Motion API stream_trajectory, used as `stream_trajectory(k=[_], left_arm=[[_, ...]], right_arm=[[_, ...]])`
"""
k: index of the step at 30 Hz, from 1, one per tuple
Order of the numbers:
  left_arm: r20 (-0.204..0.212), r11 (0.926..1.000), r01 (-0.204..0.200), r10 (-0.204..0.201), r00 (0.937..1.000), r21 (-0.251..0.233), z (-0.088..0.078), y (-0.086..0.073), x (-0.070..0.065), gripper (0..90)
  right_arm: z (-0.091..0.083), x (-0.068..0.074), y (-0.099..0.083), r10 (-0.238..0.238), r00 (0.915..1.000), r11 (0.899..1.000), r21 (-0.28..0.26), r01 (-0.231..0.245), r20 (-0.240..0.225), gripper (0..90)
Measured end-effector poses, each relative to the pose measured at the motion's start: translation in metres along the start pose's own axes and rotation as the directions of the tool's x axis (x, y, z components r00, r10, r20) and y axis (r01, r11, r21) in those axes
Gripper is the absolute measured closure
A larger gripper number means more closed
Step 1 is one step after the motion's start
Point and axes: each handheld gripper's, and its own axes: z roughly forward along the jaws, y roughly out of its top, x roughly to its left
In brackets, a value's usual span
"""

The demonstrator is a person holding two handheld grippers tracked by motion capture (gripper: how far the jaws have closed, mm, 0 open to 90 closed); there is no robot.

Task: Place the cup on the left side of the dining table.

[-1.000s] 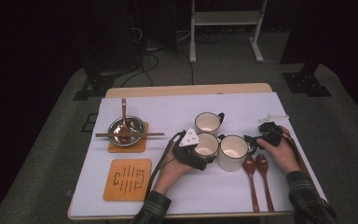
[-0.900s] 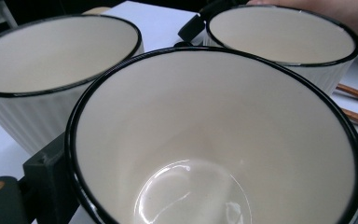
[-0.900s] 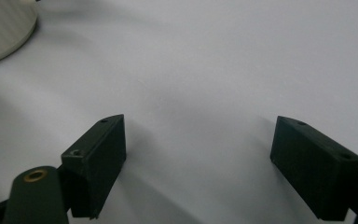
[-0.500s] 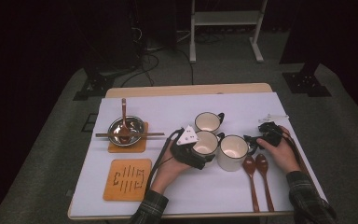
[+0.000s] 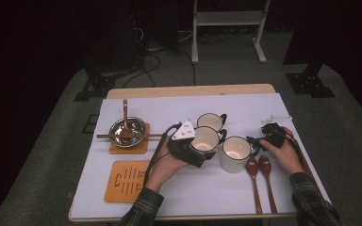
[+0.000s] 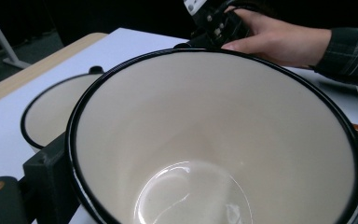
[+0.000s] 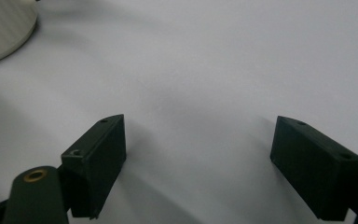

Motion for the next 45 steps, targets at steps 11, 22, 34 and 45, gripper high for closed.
stream_trajectory(k=[11,22,34,45], left_arm=[[0.018,1.0000,-0.009,0.009,0.9998,0.002,-0.026,0.012,0.008,3.6],[0.033,0.9997,0.013,-0.012,0.9994,-0.020,-0.053,0.011,0.022,3.6],[-0.011,0.9999,0.008,-0.008,0.9999,-0.009,-0.067,-0.010,0.034,3.6],[-0.040,0.9997,0.022,-0.023,0.9990,-0.003,-0.076,-0.032,0.048,3.6]], right_arm=[[0.000,0.000,0.000,0.001,1.0000,1.000,0.000,-0.001,0.000,16.7],[0.000,0.000,0.000,0.001,1.0000,1.000,0.000,-0.001,0.000,16.7],[0.000,0.000,0.000,0.002,1.0000,1.000,0.001,-0.002,0.000,16.7],[0.000,0.000,0.000,0.002,1.0000,1.000,0.001,-0.002,0.000,16.7]])
